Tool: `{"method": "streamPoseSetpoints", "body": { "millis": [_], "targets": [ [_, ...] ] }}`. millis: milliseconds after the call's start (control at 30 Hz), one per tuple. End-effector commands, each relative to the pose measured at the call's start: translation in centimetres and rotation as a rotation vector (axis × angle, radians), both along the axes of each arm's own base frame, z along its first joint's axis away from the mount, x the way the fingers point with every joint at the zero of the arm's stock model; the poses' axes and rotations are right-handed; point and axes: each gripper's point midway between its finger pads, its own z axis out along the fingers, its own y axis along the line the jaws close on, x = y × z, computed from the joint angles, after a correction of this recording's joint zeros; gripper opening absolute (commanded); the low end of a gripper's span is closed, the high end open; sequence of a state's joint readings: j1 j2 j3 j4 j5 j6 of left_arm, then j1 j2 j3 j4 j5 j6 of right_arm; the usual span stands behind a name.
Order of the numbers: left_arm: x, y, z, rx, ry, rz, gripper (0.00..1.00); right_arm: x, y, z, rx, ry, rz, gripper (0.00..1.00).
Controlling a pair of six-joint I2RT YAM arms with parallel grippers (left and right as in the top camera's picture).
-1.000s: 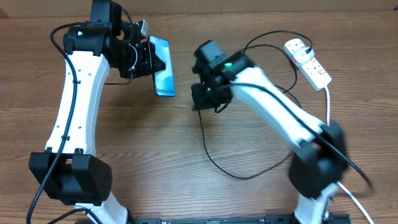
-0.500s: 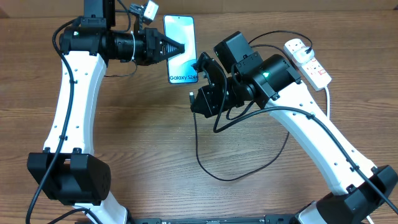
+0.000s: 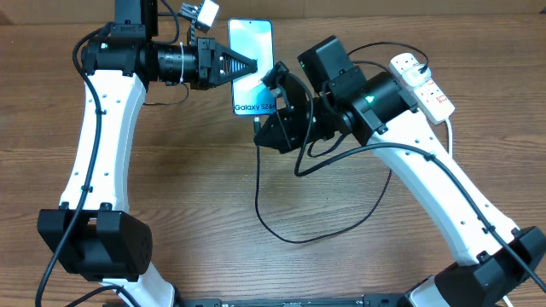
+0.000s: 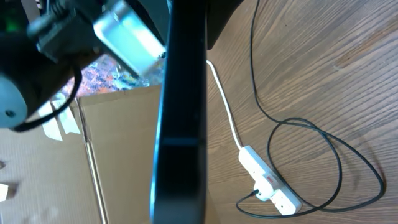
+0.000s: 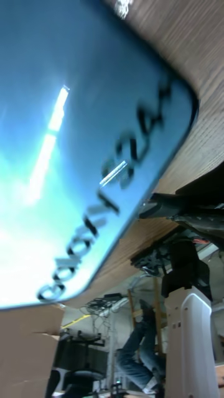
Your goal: Plug charger to phone and switch on socket
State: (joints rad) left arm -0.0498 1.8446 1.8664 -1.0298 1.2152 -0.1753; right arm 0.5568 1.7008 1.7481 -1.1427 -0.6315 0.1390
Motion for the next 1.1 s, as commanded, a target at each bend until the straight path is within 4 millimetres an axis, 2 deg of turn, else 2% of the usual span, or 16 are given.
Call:
{"method": "streamPoseSetpoints", "body": {
  "millis": [0, 233, 767, 1067],
  "targets": [
    [-0.3, 0.0, 1.0, -0.045, -0.038, -0.032, 0.04, 0.8, -0.6, 1.0, 0.038, -0.001, -0.030, 0.04],
    [-0.3, -0.1, 1.0, -0.045, -0.038, -0.032, 0.04, 0.5, -0.1, 1.8, 0.095, 0.014, 0.000, 0.04],
    [-0.7, -0.4, 2.5, -0.116, -0.075, -0.078, 0.04, 0.0, 0.2, 2.2, 0.122, 0.034, 0.021, 0.04],
    [-0.6, -0.4, 2.4, -0.116, -0.074, -0.077, 0.04, -0.2, 0.4, 2.5, 0.143, 0.036, 0.034, 0.04]
  ]
}}
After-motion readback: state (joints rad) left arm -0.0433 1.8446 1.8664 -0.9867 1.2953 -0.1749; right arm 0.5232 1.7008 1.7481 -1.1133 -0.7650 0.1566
